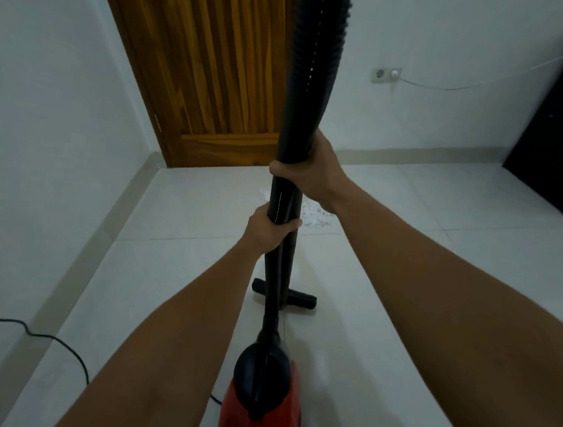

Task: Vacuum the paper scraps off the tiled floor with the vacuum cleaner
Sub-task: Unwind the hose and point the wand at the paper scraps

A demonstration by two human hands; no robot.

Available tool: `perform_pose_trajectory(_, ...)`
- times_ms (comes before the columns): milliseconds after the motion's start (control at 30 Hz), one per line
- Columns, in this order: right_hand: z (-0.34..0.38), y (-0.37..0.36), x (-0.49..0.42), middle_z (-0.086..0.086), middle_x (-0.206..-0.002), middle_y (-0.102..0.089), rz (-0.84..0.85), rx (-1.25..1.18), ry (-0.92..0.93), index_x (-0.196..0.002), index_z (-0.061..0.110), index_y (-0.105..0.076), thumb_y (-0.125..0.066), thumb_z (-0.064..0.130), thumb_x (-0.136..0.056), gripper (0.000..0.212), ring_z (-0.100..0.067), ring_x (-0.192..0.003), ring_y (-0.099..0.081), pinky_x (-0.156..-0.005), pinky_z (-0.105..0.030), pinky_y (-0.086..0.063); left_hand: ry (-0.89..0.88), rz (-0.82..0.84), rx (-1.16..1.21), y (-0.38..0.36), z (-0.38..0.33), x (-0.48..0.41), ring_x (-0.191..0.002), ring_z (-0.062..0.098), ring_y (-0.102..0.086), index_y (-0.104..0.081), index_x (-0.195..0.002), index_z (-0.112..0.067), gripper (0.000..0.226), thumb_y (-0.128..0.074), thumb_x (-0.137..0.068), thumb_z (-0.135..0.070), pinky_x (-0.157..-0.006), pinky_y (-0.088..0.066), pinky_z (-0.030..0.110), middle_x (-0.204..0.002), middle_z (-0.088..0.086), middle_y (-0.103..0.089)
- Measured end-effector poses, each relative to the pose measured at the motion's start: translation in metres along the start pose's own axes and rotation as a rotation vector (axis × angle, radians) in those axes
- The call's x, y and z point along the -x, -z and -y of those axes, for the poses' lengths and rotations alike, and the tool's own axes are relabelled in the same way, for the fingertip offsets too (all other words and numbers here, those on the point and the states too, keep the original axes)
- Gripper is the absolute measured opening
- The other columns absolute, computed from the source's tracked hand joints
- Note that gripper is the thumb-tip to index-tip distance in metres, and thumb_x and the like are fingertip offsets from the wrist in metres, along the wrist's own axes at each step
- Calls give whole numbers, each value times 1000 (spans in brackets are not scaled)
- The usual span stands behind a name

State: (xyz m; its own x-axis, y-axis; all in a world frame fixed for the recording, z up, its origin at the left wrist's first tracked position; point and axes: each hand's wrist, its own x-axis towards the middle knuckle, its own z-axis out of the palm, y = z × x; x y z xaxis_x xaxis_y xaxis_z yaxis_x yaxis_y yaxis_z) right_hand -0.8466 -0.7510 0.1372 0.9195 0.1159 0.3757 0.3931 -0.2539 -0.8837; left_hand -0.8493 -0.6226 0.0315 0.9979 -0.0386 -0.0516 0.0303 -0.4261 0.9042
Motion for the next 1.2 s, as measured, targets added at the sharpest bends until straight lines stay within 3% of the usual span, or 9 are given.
perform_pose_trajectory(167,23,6,14,6,-99,-64,20,60,-106,-113,20,-53,-88,8,-68,59,-12,-91,-66,-78,-26,-57,224,318,-182,52,-42,13,-134,27,-43,-37,-148,-26,90,-87,-73,-29,-93,-44,41,-140,-5,-43)
perform_pose_trajectory(333,51,10,31,9,-110,-68,75,199,-161,-124,18,-55,-91,16,-67,67,-11,-100,-65,-87,-26,-56,301,198,-19,135,-136,24,-96,21,-61,-57,-116,-14,21,-55,-97,-4,-91,-49,43,-108,7,-65)
perform_pose_trajectory(433,74,14,38,17,-100,-62,94,218,-210,-120,15,-57,-87,14,-73,56,-3,-91,-59,-75,-3,-43,409,272,56,162,-201,21,-98,25,-53,-58,-107,-13,14,-46,-99,-9,-75,-46,37,-107,11,-58)
perform_pose_trajectory(567,85,17,45,22,-90,-61,58,232,-269,-117,15,-59,-81,12,-77,47,14,-81,-58,-70,1,-41,590,501,-87,175,-272,35,-93,21,-54,-57,-95,-12,18,-42,-103,-13,-65,-48,28,-104,10,-57)
perform_pose_trajectory(767,100,15,45,9,-90,-66,51,268,-295,-107,14,-58,-74,10,-82,29,10,-80,-60,-69,-12,-46,932,662,434,189,-300,66,-68,16,-65,-64,-108,-5,57,-69,-78,-54,-76,-57,22,-86,7,-66)
perform_pose_trajectory(833,106,12,43,2,-94,-67,51,277,-295,-102,20,-56,-66,24,-89,17,0,-81,-62,-71,-22,-50,982,641,640,187,-299,69,-58,20,-67,-60,-117,0,71,-75,-72,-53,-54,-61,31,-81,12,-67)
perform_pose_trajectory(933,79,12,40,0,-98,-64,185,331,-252,-102,23,-56,-62,30,-93,13,-21,-87,-63,-75,-43,-55,1032,584,771,182,-307,80,-49,22,-63,-52,-119,-3,47,-68,-82,-28,-42,-54,29,-75,12,-60)
perform_pose_trajectory(1067,111,35,29,-13,-126,-57,515,379,-379,-140,4,-47,-89,8,-73,80,-29,-108,-56,-93,-38,-50,1009,578,725,180,-306,85,-52,17,-56,-52,-103,-1,30,-62,-81,-17,-44,-54,26,-77,10,-53)
perform_pose_trajectory(1200,163,62,-13,-11,-106,-68,435,-33,-868,-141,12,-54,-57,-6,-95,50,-26,-84,-72,-84,-36,-60,903,636,519,178,-313,97,-61,17,-54,-55,-90,-2,19,-60,-83,-19,-53,-55,26,-76,10,-54)
